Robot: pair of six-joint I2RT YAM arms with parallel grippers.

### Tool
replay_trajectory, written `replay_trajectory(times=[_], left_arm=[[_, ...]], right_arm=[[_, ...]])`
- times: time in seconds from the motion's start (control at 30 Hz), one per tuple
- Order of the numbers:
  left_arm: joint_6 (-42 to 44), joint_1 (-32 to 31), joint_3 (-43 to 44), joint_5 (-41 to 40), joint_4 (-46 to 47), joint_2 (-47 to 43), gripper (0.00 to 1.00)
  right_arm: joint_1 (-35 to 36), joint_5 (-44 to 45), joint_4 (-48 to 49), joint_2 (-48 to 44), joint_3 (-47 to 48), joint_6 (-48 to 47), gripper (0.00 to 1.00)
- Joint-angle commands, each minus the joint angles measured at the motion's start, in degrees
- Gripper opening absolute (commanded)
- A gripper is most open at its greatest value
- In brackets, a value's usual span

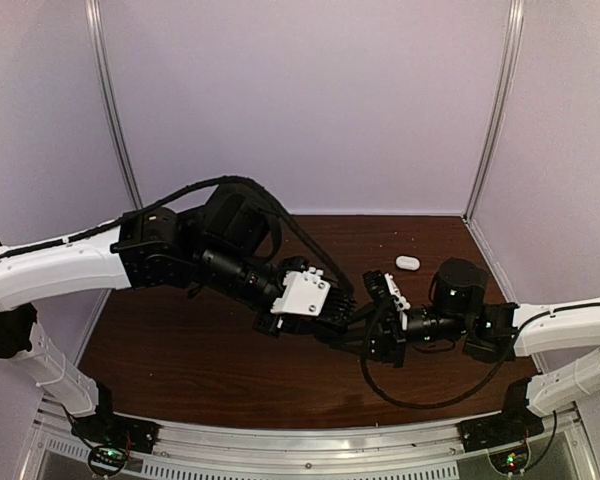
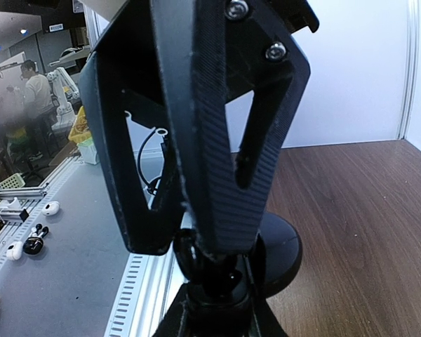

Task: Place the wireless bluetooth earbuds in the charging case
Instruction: Adjust the right earbud in the right side groove of the charging case.

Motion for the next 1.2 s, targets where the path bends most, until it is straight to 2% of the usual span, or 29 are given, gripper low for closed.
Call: replay_trajectory(times=[0.0,0.33,0.63,0.8,0.97,1.17], left_arm=[[-0.77,-0.25,-0.12,-0.40,-0.50,-0.68,0.31],[-1.23,-0.27,-0.01,-1.12,-2.20,-0.53,0.23],[-3.81,-0.28,0.24,-4.22,-1.77,0.09,0.20],[-5.68,-0.28,-1.24,-3.49,2.89,-1.18,0.29],[-5.73,-0.28,-1.18,-1.64,3.51,-1.81,0.46],[-5.89,-0.27,-1.66,-2.27,5.16,-1.48,0.51]], right_arm=[[-0.49,-0.20,0.76,-1.24,0.90,0.13,0.00],[-1.00,-0.36,0.90,-1.85,0.89,0.71,0.00],[-1.29,-0.38,1.47,-1.53,0.88,0.80,0.00],[-1.37,-0.09,1.74,-1.27,0.71,1.04,0.00],[-1.66,0.38,2.02,-1.41,0.35,1.31,0.00],[-2.01,0.06,2.90,-1.51,-0.03,1.72,0.00]])
